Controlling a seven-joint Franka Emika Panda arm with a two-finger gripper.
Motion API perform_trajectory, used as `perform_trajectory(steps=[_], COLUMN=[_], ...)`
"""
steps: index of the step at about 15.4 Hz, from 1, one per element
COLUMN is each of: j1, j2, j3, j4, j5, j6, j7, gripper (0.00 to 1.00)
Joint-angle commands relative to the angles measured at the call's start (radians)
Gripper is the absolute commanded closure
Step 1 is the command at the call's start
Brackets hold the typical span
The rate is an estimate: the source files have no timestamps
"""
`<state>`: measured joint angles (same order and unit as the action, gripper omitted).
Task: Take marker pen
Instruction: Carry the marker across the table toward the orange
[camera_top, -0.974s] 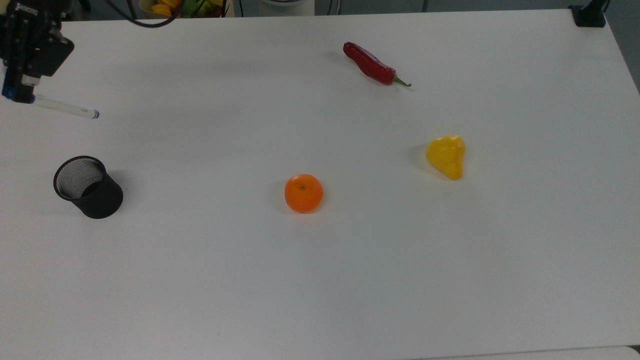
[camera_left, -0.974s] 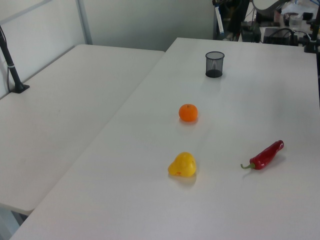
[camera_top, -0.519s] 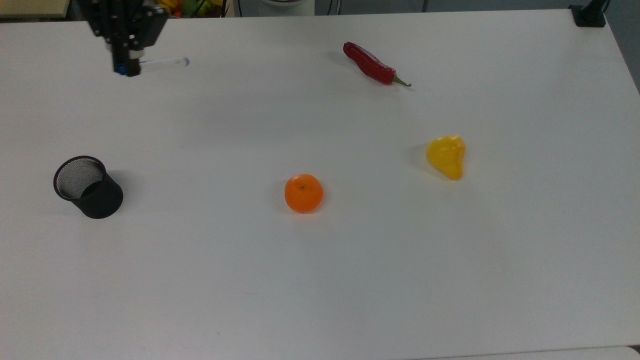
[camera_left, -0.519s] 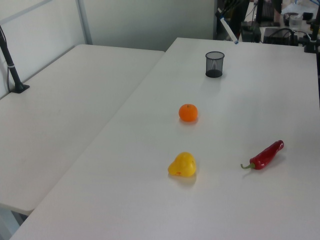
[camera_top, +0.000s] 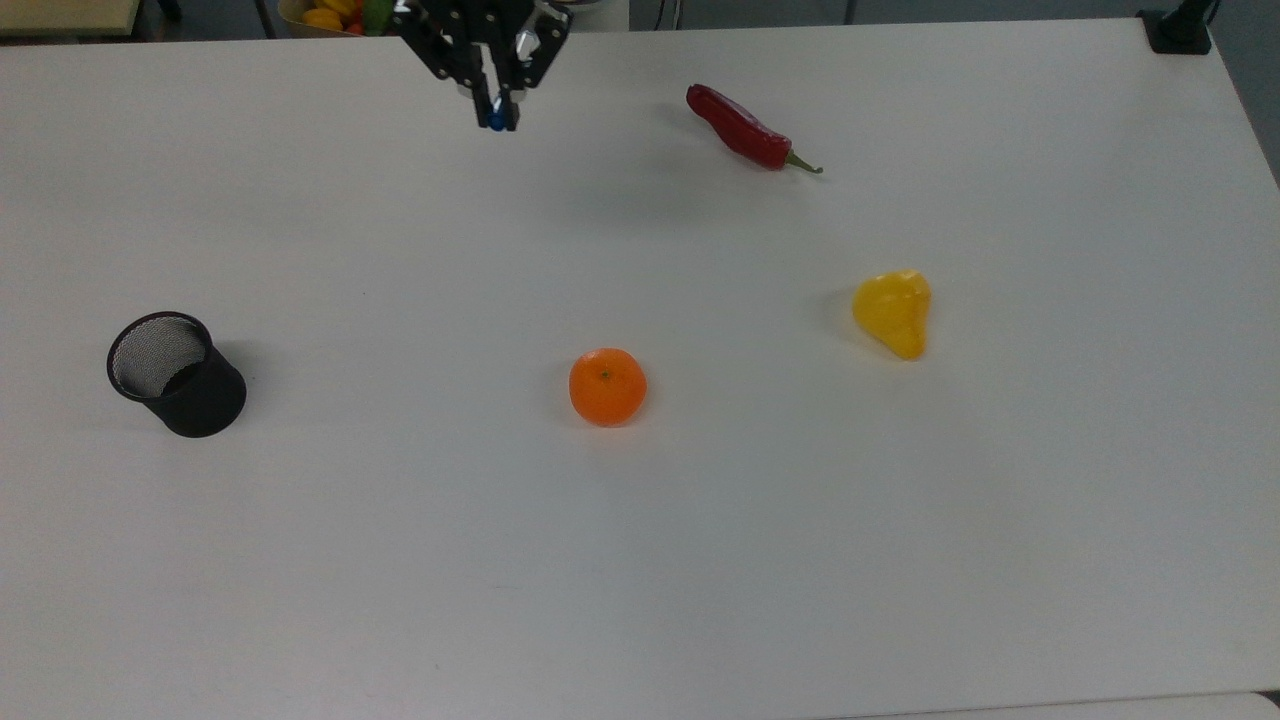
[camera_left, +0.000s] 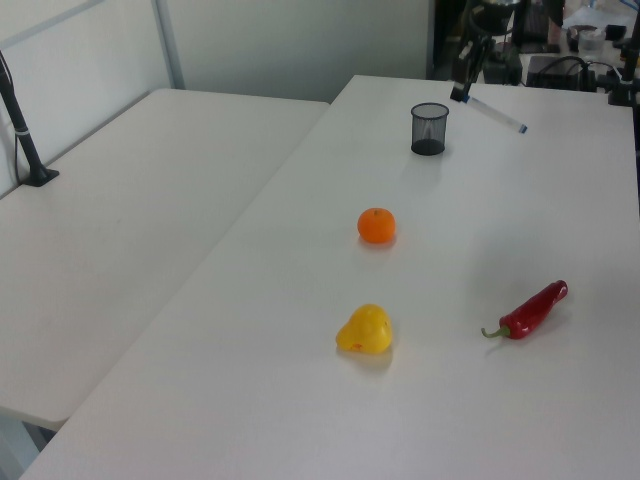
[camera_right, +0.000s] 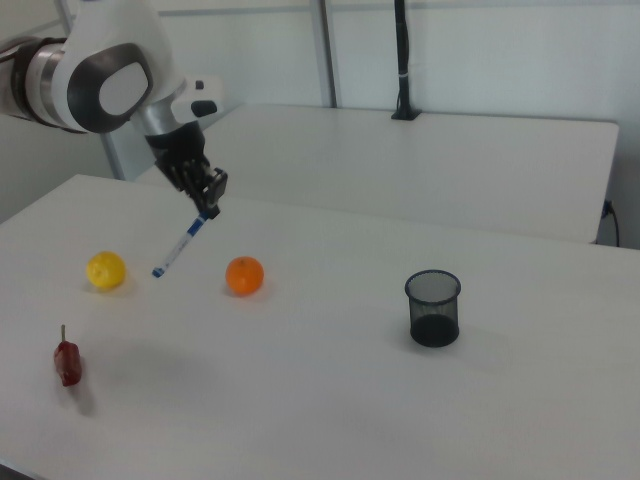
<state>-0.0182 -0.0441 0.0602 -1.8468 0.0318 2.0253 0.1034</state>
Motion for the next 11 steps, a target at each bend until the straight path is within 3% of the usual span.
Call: perform_trajectory(steps=[1, 4, 11], j1=[0.004, 0.032, 0.079], j2=[0.045, 0.108, 0.253], j3=[0.058, 0.085, 0.086], j4=[-0.025, -0.031, -0.031], j5=[0.037, 0.037, 0.034], j6=[-0.033, -0.001, 0.133], j7=[-0.064, -0.056, -0.054], gripper=[1.00, 1.00, 1.00])
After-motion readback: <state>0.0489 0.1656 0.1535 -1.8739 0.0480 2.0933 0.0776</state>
